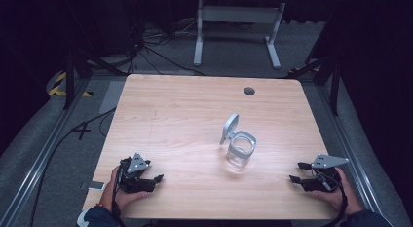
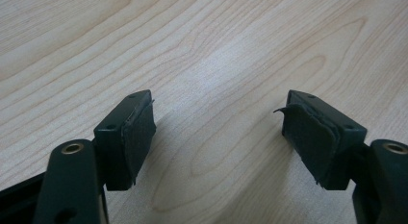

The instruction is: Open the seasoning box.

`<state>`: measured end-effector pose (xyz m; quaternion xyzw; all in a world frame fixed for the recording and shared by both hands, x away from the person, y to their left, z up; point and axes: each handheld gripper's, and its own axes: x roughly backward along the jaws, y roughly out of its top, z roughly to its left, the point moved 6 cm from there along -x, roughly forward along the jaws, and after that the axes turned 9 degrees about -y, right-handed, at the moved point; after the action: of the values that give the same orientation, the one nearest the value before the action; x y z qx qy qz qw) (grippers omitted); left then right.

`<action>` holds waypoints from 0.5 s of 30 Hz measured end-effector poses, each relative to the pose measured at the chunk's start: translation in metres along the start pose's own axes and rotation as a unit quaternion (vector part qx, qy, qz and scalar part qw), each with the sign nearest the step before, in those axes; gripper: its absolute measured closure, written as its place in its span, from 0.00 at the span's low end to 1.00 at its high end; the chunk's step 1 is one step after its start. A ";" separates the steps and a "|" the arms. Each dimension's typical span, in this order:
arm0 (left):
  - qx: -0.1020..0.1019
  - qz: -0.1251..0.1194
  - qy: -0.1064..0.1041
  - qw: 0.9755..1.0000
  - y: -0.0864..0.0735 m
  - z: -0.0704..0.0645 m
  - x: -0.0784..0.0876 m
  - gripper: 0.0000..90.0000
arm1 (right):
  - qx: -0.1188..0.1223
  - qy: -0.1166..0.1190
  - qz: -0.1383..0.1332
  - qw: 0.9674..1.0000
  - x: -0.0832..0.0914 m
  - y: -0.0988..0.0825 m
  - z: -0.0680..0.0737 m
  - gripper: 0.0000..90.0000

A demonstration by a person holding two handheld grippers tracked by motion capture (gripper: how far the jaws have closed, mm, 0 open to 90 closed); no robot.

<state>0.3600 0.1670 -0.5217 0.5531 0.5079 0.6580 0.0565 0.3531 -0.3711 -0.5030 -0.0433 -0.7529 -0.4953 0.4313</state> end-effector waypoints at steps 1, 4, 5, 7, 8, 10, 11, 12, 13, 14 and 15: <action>-0.002 0.001 -0.001 1.000 0.000 0.000 0.000 0.30 | -0.004 -0.004 -0.008 1.000 0.000 -0.001 -0.001 0.36; 0.000 0.000 -0.001 1.000 0.000 0.000 0.000 0.30 | -0.013 -0.009 -0.027 1.000 0.000 -0.004 0.000 0.35; 0.000 0.000 0.000 1.000 0.000 0.000 0.000 0.30 | -0.014 -0.011 -0.029 0.999 0.000 -0.005 0.000 0.34; -0.001 0.000 0.000 1.000 0.000 0.000 0.000 0.30 | -0.015 -0.014 -0.028 0.999 0.000 -0.005 -0.001 0.32; -0.001 0.000 0.000 1.000 0.000 0.000 0.000 0.30 | -0.017 -0.014 -0.027 0.999 -0.001 -0.005 -0.001 0.32; 0.000 0.001 0.000 1.000 0.000 0.000 0.000 0.30 | -0.016 -0.015 -0.027 0.999 -0.001 -0.005 -0.001 0.31; 0.000 0.001 0.000 1.000 0.000 0.000 0.000 0.30 | -0.016 -0.015 -0.027 0.999 -0.001 -0.005 -0.001 0.31; 0.001 0.001 -0.001 1.000 0.000 0.000 0.000 0.30 | -0.016 -0.015 -0.027 0.999 -0.001 -0.005 -0.001 0.31; -0.002 0.002 -0.002 1.000 0.000 0.000 0.000 0.30 | -0.016 -0.015 -0.027 0.999 -0.001 -0.005 -0.001 0.31; -0.001 0.002 -0.002 1.000 0.000 0.000 0.000 0.29 | -0.016 -0.015 -0.027 0.999 -0.001 -0.005 -0.001 0.31; -0.002 0.002 -0.002 1.000 0.000 0.000 0.000 0.29 | -0.016 -0.015 -0.027 0.999 -0.001 -0.005 -0.001 0.31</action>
<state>0.3602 0.1669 -0.5217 0.5556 0.5054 0.6577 0.0568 0.3517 -0.3739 -0.5067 -0.0375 -0.7521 -0.5179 0.4060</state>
